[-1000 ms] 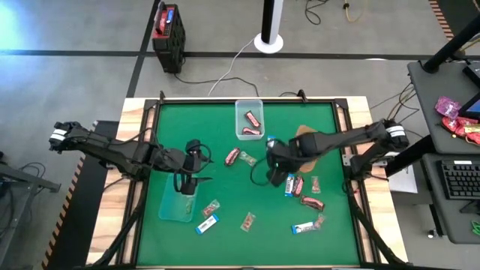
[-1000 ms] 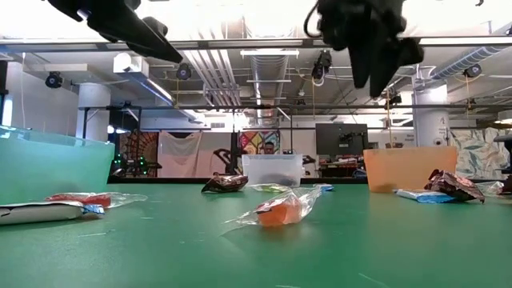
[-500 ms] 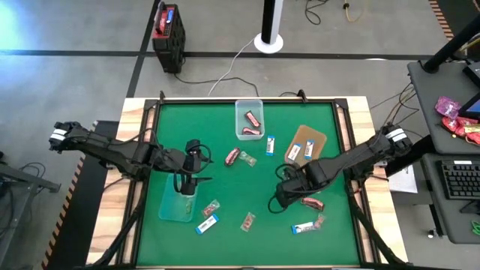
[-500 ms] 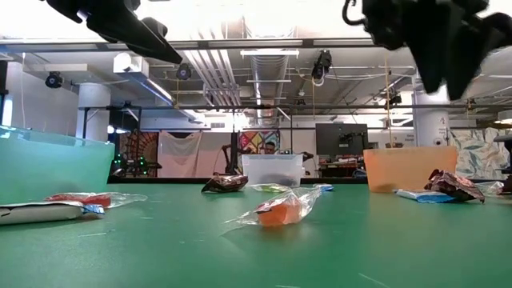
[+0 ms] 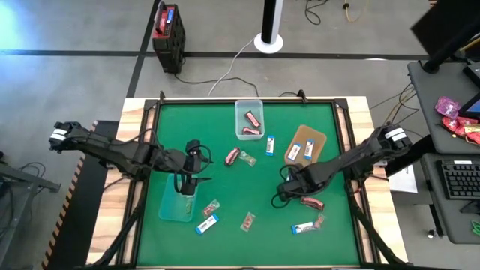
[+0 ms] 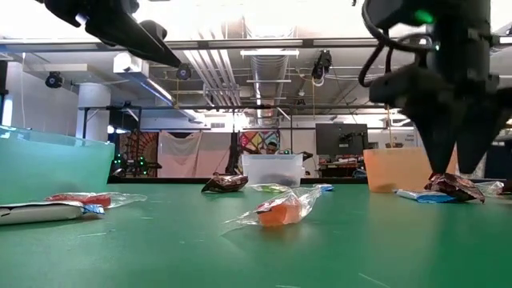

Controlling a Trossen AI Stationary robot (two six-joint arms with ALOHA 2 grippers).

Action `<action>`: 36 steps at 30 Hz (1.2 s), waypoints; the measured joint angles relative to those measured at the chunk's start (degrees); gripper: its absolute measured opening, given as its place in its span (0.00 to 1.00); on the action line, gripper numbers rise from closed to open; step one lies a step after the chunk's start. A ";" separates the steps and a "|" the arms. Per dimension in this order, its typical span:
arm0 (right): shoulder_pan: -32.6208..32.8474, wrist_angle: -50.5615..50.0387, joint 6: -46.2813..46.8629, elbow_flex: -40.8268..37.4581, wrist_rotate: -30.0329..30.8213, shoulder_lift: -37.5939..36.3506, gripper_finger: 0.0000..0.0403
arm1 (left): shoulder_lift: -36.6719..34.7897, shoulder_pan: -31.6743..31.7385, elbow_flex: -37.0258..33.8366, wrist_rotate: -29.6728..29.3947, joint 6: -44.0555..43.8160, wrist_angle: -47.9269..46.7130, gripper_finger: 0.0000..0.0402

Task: Sort candy by brand, put in halloween buckets
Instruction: Put the brown chocolate into the top transparent bin

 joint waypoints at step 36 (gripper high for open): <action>-3.58 3.40 -24.89 15.85 9.65 -0.21 0.05 | 0.00 0.00 -1.89 0.04 1.40 4.74 0.64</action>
